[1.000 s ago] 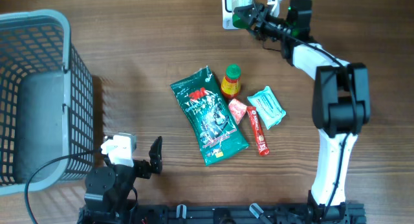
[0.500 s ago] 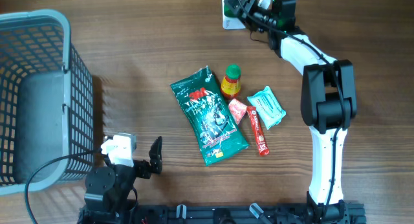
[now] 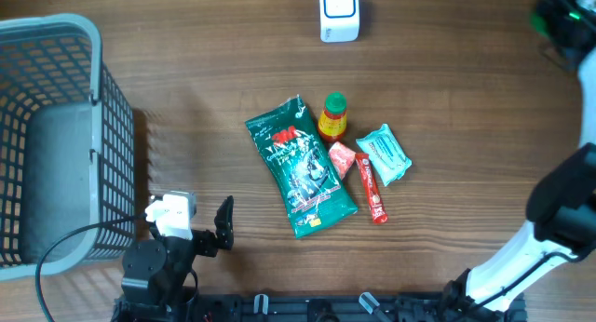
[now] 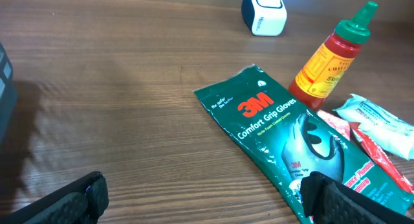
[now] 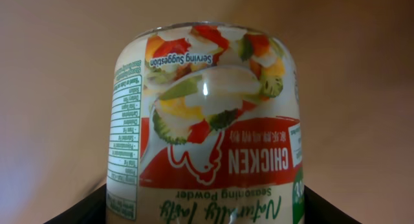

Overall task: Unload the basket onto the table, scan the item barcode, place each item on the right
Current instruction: 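Carry the jar with the right gripper off to the right side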

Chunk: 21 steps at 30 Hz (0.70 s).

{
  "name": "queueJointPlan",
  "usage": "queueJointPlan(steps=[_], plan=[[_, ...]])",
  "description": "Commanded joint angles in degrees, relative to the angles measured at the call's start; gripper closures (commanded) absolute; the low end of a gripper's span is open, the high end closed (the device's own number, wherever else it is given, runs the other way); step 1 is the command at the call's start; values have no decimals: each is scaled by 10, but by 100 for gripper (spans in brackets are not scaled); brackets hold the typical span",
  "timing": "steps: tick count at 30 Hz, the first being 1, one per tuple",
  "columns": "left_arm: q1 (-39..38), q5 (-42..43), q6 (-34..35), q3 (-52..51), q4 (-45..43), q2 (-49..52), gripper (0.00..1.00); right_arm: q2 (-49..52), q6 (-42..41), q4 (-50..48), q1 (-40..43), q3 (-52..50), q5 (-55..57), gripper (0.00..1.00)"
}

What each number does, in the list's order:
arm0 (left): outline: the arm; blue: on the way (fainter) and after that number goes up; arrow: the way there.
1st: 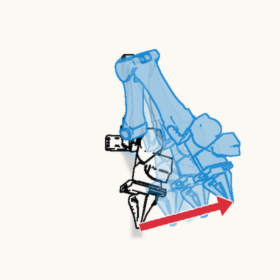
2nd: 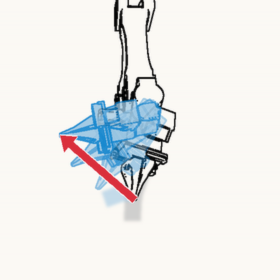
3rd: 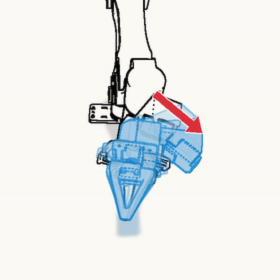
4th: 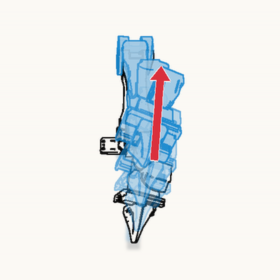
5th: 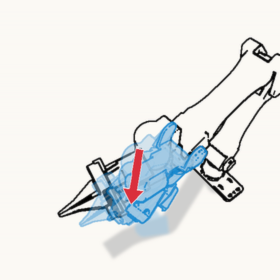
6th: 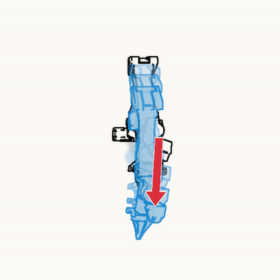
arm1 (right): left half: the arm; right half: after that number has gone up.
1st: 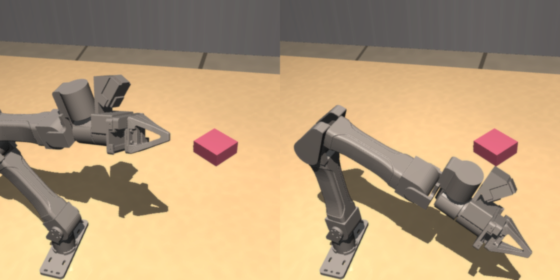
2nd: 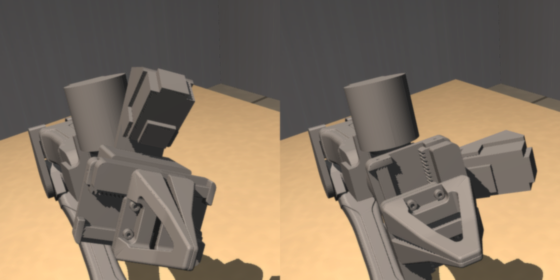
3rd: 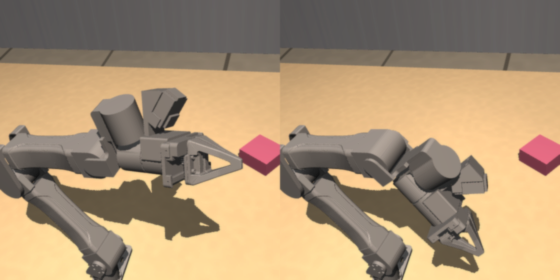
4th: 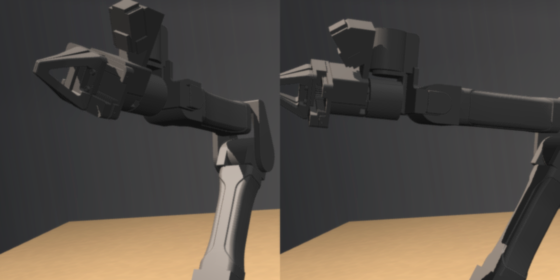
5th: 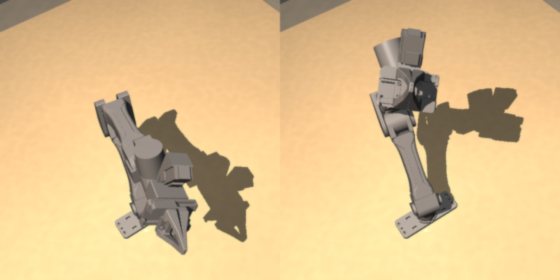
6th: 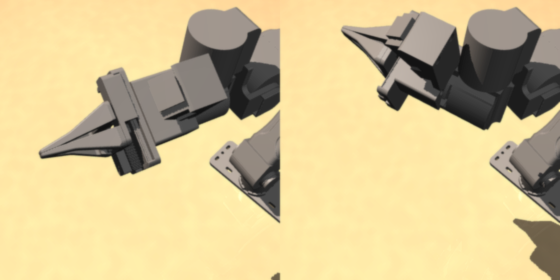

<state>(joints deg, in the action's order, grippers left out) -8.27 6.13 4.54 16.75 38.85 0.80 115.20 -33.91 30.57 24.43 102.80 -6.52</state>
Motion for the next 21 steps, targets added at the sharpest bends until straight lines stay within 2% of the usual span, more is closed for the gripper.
queueJointPlan(steps=[1, 4, 7, 11, 12, 13, 15, 16, 18, 21], plan=[[-1, 9, -11, 0, -2, -3, 0, 57, 43, 3, 57, -23, 165, 39], [-1, 9, -11, 0, -2, -3, 0, 107, 84, -6, 111, -23, 181, 39], [-1, 9, -11, 0, -2, -3, 0, 137, 101, -9, 154, -23, 190, 35], [-1, 9, -11, 0, -2, -3, 0, 168, 174, -30, 195, -23, 222, 30], [-1, 9, -11, 0, -2, -3, 0, 173, 174, -31, 201, -23, 240, 30], [-1, 9, -11, 0, -2, -3, 0, 173, 176, -33, 205, -23, 251, 25], [-1, 9, -11, 0, -2, -3, 0, 171, 173, -26, 210, -10, 251, 6], [-1, 9, -11, 0, -2, -3, 0, 169, 172, -14, 210, 5, 238, 0], [-1, 9, -11, 0, -2, -3, 0, 157, 171, 31, 210, 47, 156, 0], [-1, 9, -11, 0, -2, -3, 0, 117, 93, 112, 207, 108, 110, 1]])
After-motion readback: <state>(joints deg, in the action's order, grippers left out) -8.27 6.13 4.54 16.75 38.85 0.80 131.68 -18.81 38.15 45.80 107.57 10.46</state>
